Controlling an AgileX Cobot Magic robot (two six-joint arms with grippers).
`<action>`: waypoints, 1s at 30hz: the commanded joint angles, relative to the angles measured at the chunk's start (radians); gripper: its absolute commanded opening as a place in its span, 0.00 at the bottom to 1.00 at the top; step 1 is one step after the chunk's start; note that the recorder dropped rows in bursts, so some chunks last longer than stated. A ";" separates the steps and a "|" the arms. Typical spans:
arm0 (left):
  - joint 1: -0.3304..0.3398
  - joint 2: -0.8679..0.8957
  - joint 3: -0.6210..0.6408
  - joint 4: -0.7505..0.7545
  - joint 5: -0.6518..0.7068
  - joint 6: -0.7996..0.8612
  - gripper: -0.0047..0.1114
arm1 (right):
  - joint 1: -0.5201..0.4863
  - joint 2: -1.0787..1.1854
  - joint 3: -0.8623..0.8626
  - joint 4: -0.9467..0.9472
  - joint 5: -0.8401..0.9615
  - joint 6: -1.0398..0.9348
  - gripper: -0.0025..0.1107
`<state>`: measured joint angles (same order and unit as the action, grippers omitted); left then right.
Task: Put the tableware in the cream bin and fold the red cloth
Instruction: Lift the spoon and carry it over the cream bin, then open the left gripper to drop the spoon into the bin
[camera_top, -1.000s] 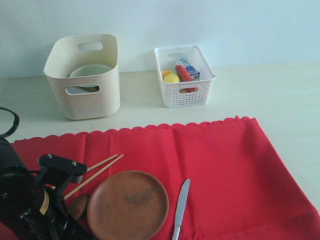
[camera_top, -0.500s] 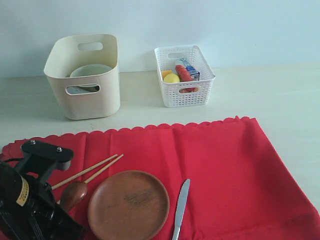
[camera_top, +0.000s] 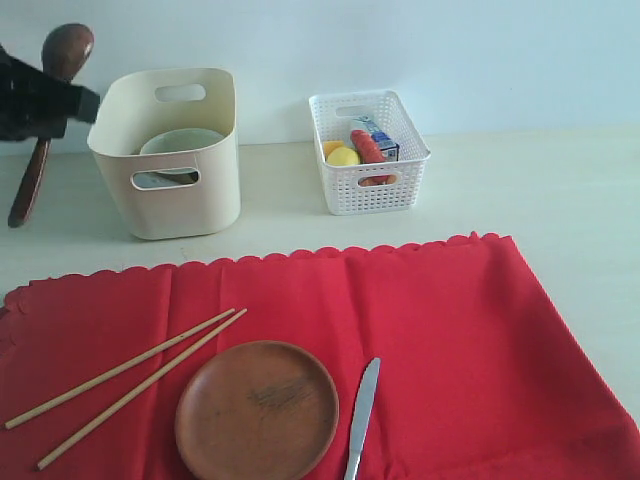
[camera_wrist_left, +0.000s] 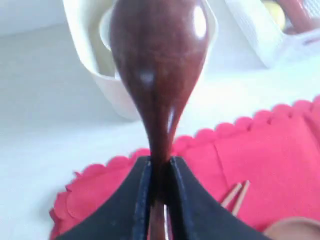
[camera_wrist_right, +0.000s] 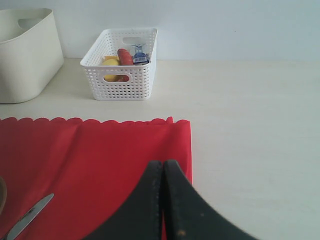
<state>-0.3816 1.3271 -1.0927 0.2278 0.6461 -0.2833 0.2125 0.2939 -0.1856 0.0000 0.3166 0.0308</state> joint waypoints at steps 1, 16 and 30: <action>0.107 0.196 -0.206 -0.193 -0.088 0.232 0.04 | -0.003 -0.006 0.001 0.000 -0.004 0.001 0.02; 0.123 0.876 -0.823 -0.209 -0.213 0.283 0.04 | -0.003 -0.006 0.001 0.000 -0.004 -0.001 0.02; 0.142 0.938 -0.856 -0.195 -0.197 0.272 0.61 | -0.003 -0.006 0.001 0.000 -0.004 0.001 0.02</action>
<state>-0.2415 2.3011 -1.9408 0.0280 0.4411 -0.0068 0.2125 0.2939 -0.1856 0.0000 0.3166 0.0323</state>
